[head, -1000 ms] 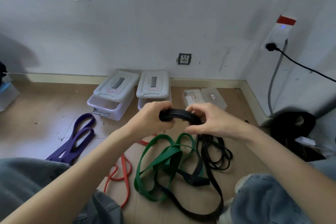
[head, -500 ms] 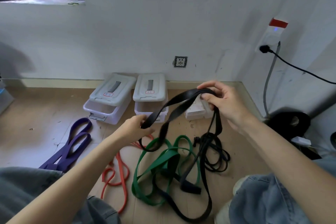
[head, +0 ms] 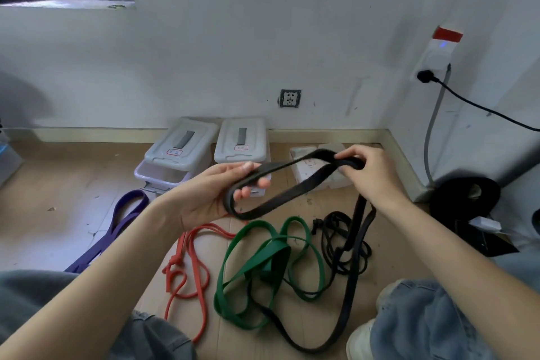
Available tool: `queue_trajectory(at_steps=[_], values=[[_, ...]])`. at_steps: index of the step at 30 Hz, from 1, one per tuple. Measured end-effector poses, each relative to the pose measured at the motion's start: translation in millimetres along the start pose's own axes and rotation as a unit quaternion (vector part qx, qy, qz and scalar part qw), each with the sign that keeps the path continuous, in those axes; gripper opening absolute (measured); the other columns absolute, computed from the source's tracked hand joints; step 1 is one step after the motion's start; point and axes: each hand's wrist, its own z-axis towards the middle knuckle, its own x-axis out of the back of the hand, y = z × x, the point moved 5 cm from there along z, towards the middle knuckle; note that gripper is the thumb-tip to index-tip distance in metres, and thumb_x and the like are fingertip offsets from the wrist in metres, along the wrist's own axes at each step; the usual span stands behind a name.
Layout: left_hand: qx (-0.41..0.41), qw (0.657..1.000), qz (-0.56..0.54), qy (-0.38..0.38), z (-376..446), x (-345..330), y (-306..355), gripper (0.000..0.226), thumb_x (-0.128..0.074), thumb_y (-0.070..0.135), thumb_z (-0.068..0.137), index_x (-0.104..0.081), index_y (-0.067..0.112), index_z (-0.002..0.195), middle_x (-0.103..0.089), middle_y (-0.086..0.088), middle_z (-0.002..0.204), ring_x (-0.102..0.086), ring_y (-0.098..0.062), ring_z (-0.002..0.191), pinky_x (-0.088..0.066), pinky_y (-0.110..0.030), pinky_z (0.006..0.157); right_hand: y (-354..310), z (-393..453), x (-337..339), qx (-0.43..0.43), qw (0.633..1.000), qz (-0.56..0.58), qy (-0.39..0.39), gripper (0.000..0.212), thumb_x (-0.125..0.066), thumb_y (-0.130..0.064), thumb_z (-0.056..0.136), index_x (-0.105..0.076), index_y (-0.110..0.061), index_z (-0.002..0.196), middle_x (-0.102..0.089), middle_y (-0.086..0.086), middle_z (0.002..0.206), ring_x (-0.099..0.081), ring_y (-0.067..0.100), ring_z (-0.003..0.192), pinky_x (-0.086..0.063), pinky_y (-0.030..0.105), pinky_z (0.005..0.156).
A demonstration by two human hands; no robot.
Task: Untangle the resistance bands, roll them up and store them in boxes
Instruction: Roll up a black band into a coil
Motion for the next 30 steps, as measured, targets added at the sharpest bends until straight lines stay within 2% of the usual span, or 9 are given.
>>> queue_trajectory(at_steps=[4, 8, 9, 12, 16, 20, 25, 28, 30], values=[[-0.005, 0.963, 0.252, 0.091, 5.0, 18.4, -5.5, 0.025, -0.068, 0.014, 0.078, -0.062, 0.015, 0.102, -0.071, -0.004, 0.085, -0.066, -0.009, 0.069, -0.052, -0.015, 0.059, 1.1, 0.3, 3.6, -0.011, 0.997, 0.077, 0.016, 0.023, -0.068, -0.004, 0.08, -0.066, -0.027, 0.082, -0.064, -0.011, 0.078, -0.06, 0.012, 0.077, -0.042, 0.019, 0.066], [-0.05, 0.788, 0.529, 0.31, 8.0, 49.3, -2.0, 0.016, -0.056, 0.008, 0.09, -0.065, 0.007, 0.103, -0.066, -0.011, 0.094, -0.06, -0.019, 0.085, -0.047, -0.024, 0.072, -0.4, -1.9, 4.2, 0.0, 0.996, 0.092, 0.018, 0.022, -0.067, -0.004, 0.081, -0.067, -0.026, 0.084, -0.064, -0.012, 0.083, -0.06, 0.011, 0.081, -0.042, 0.017, 0.068], [-0.054, 0.797, 0.498, 0.337, 7.7, 54.8, -2.8, 0.017, -0.056, 0.012, 0.091, -0.065, 0.006, 0.104, -0.066, -0.012, 0.093, -0.059, -0.019, 0.082, -0.046, -0.024, 0.069, -0.9, -2.1, 4.6, 0.004, 0.996, 0.083, 0.019, 0.022, -0.067, -0.005, 0.082, -0.067, -0.026, 0.085, -0.064, -0.011, 0.085, -0.059, 0.01, 0.083, -0.041, 0.014, 0.068], [-0.085, 0.909, 0.221, 0.342, 7.2, 57.6, -2.9, 0.019, -0.057, 0.012, 0.09, -0.063, 0.002, 0.106, -0.068, -0.011, 0.085, -0.069, -0.012, 0.068, -0.053, -0.017, 0.059, -2.8, -2.8, 2.3, 0.012, 0.998, 0.059, 0.001, 0.022, -0.067, -0.006, 0.082, -0.067, -0.027, 0.086, -0.064, -0.01, 0.088, -0.058, 0.007, 0.086, -0.036, 0.005, 0.064], [-0.101, 0.982, -0.063, 0.147, 11.3, 33.2, 6.6, 0.03, -0.054, 0.021, 0.086, -0.067, -0.001, 0.102, -0.073, -0.013, 0.085, -0.071, -0.01, 0.069, -0.053, -0.014, 0.054, -3.1, -3.8, -5.4, 0.007, 0.999, 0.033, -0.027, 0.023, -0.069, -0.004, 0.081, -0.066, -0.026, 0.084, -0.068, -0.003, 0.097, -0.06, 0.012, 0.09, -0.04, 0.011, 0.067], [0.004, 0.997, 0.072, -0.006, 7.9, 14.7, 1.1, 0.048, -0.045, 0.047, 0.086, -0.075, 0.011, 0.088, -0.062, 0.002, 0.057, -0.05, -0.001, 0.038, -0.042, -0.01, 0.039, -0.8, -3.4, -3.5, -0.01, 0.998, 0.054, -0.025, 0.018, -0.065, -0.004, 0.084, -0.066, -0.021, 0.088, -0.068, -0.001, 0.102, -0.06, 0.013, 0.093, -0.038, 0.011, 0.063], [0.114, 0.92, 0.332, 0.175, 11.8, 32.2, -23.5, 0.026, -0.051, 0.018, 0.095, -0.059, 0.001, 0.112, -0.069, -0.012, 0.087, -0.067, -0.02, 0.073, -0.057, -0.03, 0.075, -11.9, -8.8, -2.2, 0.018, 0.994, 0.096, -0.058, 0.02, -0.066, -0.004, 0.083, -0.066, -0.024, 0.085, -0.066, -0.01, 0.085, -0.059, 0.0, 0.08, -0.04, 0.0, 0.061], [0.08, 0.936, 0.265, 0.217, 12.8, 34.9, -21.9, 0.028, -0.052, 0.012, 0.094, -0.052, 0.0, 0.12, -0.066, -0.016, 0.099, -0.069, -0.021, 0.074, -0.058, -0.026, 0.064, -23.0, -13.9, -7.3, 0.035, 0.982, 0.154, -0.1, 0.026, -0.066, -0.001, 0.082, -0.066, -0.027, 0.081, -0.068, -0.01, 0.082, -0.061, -0.005, 0.073, -0.043, 0.004, 0.066], [0.049, 0.92, 0.336, 0.197, 13.3, 26.3, -15.4, 0.036, -0.058, 0.021, 0.091, -0.05, 0.008, 0.125, -0.065, -0.01, 0.108, -0.067, -0.012, 0.08, -0.056, -0.021, 0.063, -28.6, -15.7, -8.4, 0.038, 0.974, 0.193, -0.116, 0.028, -0.066, 0.002, 0.081, -0.065, -0.026, 0.08, -0.069, -0.005, 0.082, -0.063, -0.002, 0.074, -0.048, 0.011, 0.072]])
